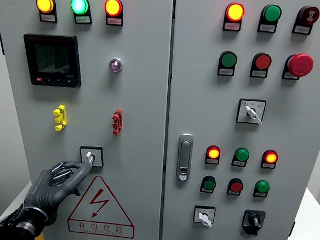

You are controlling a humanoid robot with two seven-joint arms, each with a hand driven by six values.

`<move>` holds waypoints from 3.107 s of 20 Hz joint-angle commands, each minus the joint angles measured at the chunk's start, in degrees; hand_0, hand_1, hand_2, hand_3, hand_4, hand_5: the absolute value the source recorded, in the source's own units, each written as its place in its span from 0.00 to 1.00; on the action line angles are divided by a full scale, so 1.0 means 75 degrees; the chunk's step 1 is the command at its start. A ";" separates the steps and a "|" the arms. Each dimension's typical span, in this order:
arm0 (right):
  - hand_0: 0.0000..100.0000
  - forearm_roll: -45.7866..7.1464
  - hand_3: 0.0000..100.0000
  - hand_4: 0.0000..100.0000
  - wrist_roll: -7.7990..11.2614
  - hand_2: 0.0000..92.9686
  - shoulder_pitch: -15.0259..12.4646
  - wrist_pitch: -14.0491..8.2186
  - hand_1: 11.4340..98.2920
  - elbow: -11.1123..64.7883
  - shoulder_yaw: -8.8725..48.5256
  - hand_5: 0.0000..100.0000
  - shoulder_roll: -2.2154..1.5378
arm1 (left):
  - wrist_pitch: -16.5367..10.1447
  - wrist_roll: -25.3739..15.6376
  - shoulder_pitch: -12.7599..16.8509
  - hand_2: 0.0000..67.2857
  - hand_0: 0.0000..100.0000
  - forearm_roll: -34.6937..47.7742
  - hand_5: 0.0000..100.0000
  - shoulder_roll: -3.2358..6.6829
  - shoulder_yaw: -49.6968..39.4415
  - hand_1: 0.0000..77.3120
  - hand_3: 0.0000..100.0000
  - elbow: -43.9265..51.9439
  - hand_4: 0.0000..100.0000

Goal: Turn on light switch 1
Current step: 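Place the left hand fingers on the rotary switch handle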

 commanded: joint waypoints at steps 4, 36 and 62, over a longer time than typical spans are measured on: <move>0.00 0.0000 0.11 0.23 0.0010 0.00 0.0000 0.0000 0.13 0.0000 0.0000 0.15 0.0000 | 0.0032 0.0237 -0.0037 0.77 0.00 0.0220 0.72 -0.0001 0.0011 0.91 0.90 0.0000 1.00; 0.00 0.0000 0.11 0.23 -0.0002 0.00 0.0000 0.0000 0.13 0.0000 0.0000 0.15 0.0000 | 0.0172 0.0870 -0.0389 0.81 0.00 0.0619 0.70 -0.0001 0.0082 0.84 0.92 0.0000 1.00; 0.00 0.0000 0.11 0.23 0.0010 0.00 0.0000 0.0000 0.13 0.0000 0.0000 0.15 0.0000 | 0.0418 0.1198 -0.0530 0.83 0.00 0.0643 0.69 -0.0001 0.0234 0.75 0.92 0.0000 1.00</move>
